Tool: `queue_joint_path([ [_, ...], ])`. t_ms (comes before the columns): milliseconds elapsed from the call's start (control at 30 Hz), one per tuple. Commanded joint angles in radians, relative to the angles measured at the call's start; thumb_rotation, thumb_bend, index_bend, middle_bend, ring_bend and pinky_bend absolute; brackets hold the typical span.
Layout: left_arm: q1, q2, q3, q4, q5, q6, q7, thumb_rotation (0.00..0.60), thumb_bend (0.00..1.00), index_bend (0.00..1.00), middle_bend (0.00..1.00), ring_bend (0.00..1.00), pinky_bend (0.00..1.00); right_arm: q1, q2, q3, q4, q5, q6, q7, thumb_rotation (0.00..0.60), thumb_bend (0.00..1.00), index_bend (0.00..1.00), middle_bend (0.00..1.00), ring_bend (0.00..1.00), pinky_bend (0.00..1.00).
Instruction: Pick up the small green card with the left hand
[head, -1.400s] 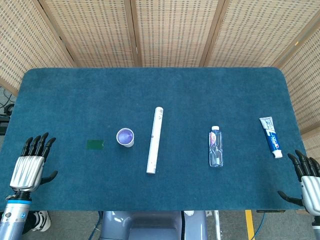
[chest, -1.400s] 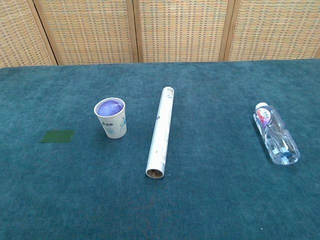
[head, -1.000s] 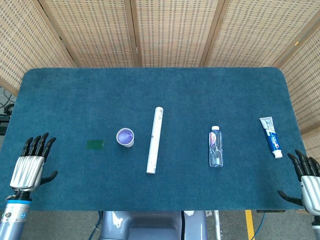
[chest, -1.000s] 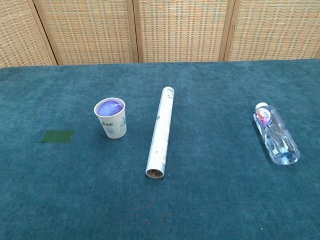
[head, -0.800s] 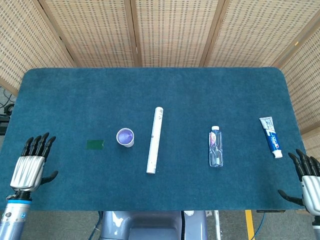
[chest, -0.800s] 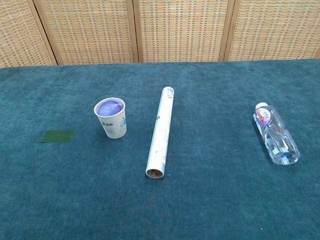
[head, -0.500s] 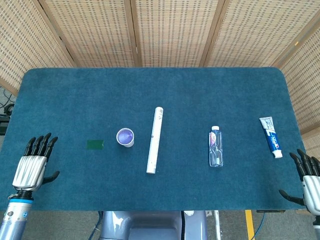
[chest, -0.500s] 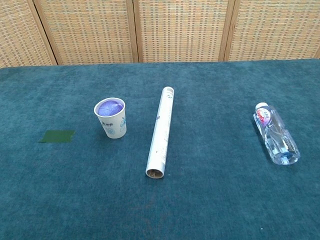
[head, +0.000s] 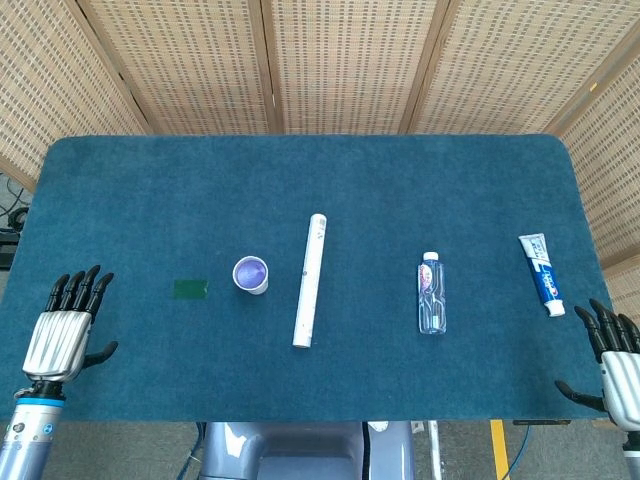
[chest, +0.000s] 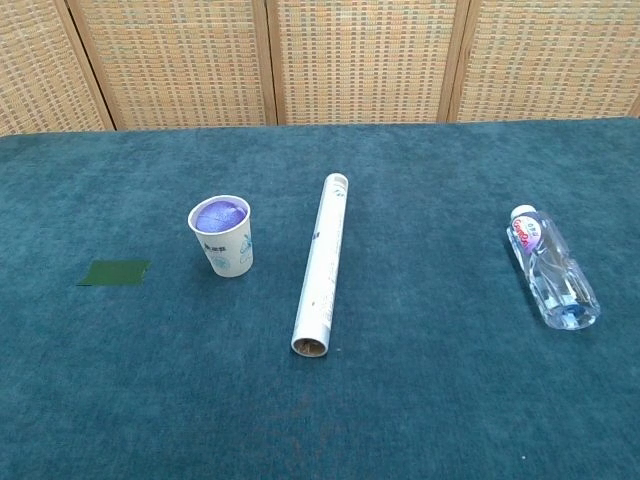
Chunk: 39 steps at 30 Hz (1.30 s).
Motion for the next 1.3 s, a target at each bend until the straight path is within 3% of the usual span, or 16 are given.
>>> queue_joint_path([
  [33, -0.007, -0.004, 0.0, 0.005, -0.003, -0.014, -0.008, 0.6, 0.19, 0.04, 0.0, 0.0, 0.0, 0.0, 0.001, 0.0, 0.0, 0.002, 0.0, 0.0, 0.6, 0.15, 0.0, 0.0, 0.0, 0.0],
  [400, -0.068, -0.045, -0.04, 0.112, -0.057, -0.091, -0.003, 0.6, 0.16, 0.04, 0.0, 0.0, 0.0, -0.002, 0.003, 0.005, 0.003, 0.008, 0.003, 0.014, 0.6, 0.14, 0.0, 0.0, 0.0, 0.0],
  [800, -0.175, -0.124, -0.085, 0.339, -0.119, -0.23, -0.013, 0.6, 0.15, 0.04, 0.0, 0.0, 0.0, -0.003, 0.007, 0.004, 0.005, 0.007, 0.002, 0.029, 0.6, 0.15, 0.0, 0.0, 0.0, 0.0],
  [1300, -0.269, -0.158, -0.083, 0.568, -0.131, -0.404, -0.127, 0.6, 0.13, 0.04, 0.0, 0.0, 0.0, 0.003, 0.004, 0.007, 0.01, 0.016, -0.01, 0.029, 0.6, 0.14, 0.0, 0.0, 0.0, 0.0],
])
